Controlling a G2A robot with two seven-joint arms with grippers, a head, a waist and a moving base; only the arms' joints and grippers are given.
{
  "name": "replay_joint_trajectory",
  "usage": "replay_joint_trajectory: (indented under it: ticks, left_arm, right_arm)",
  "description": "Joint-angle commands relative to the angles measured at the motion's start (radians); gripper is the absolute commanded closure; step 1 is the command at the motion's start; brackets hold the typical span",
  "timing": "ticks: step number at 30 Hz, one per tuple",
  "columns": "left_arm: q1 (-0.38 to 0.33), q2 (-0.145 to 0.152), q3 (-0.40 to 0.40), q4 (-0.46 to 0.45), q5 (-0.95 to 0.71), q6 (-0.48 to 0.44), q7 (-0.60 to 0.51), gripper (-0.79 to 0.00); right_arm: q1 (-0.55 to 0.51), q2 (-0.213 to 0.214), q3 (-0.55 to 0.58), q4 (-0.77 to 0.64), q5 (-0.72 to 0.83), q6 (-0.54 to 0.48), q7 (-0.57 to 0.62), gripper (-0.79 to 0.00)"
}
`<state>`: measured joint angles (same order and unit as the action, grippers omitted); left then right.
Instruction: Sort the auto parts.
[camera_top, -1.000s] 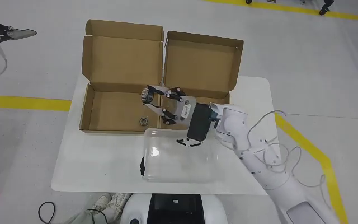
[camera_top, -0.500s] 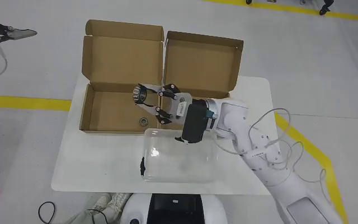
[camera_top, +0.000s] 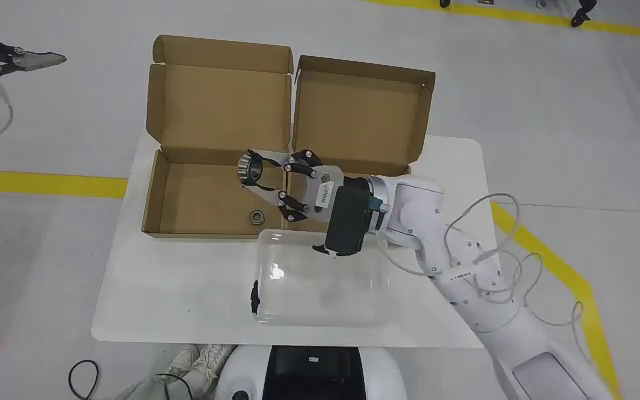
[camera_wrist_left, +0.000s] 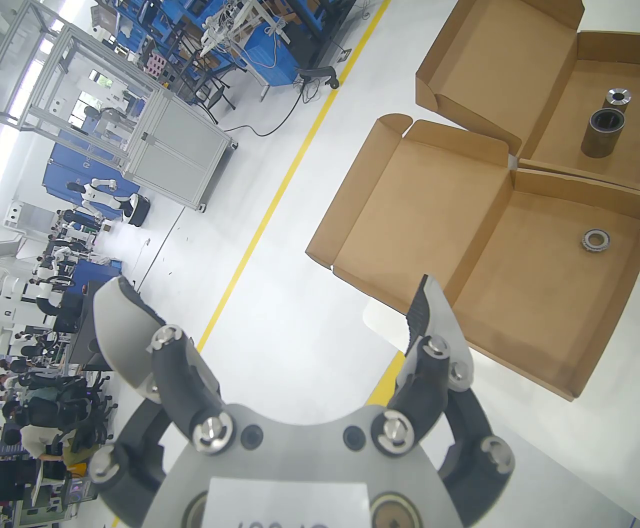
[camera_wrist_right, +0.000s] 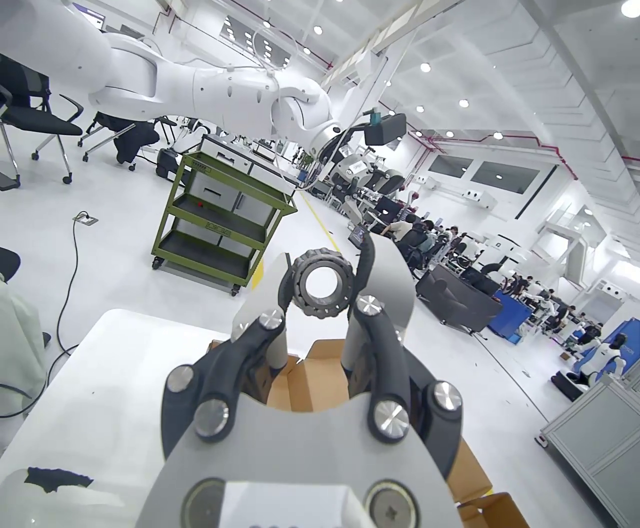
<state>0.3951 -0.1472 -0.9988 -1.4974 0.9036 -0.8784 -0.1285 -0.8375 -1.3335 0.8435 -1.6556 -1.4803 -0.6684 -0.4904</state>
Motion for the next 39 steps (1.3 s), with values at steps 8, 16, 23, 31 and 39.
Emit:
replay_joint_trajectory:
  ticks: [8,16,23,31,39]
  left_arm:
    - [0.0,0.0,0.0,0.0,0.0,0.0,0.0,-0.785]
    - [0.0,0.0,0.0,0.0,0.0,0.0,0.0,-0.785]
    - [0.0,0.0,0.0,0.0,0.0,0.0,0.0,-0.785]
    - [0.0,0.0,0.0,0.0,0.0,0.0,0.0,-0.785]
    - [0.0,0.0,0.0,0.0,0.0,0.0,0.0,-0.785]
  right_arm:
    - [0.016,-0.011,-0.039,0.051,0.03,-0.049,0.144,0.0]
    - [0.064,-0.047,-0.104,0.195,0.109,-0.013,0.197,0.0]
    - [0.116,-0.084,-0.165,0.345,0.117,0.026,0.23,0.0]
    - [0.177,-0.134,-0.228,0.497,0.149,0.045,0.278,0.0]
    - [0.264,-0.202,-0.298,0.696,0.202,0.004,0.353,0.0]
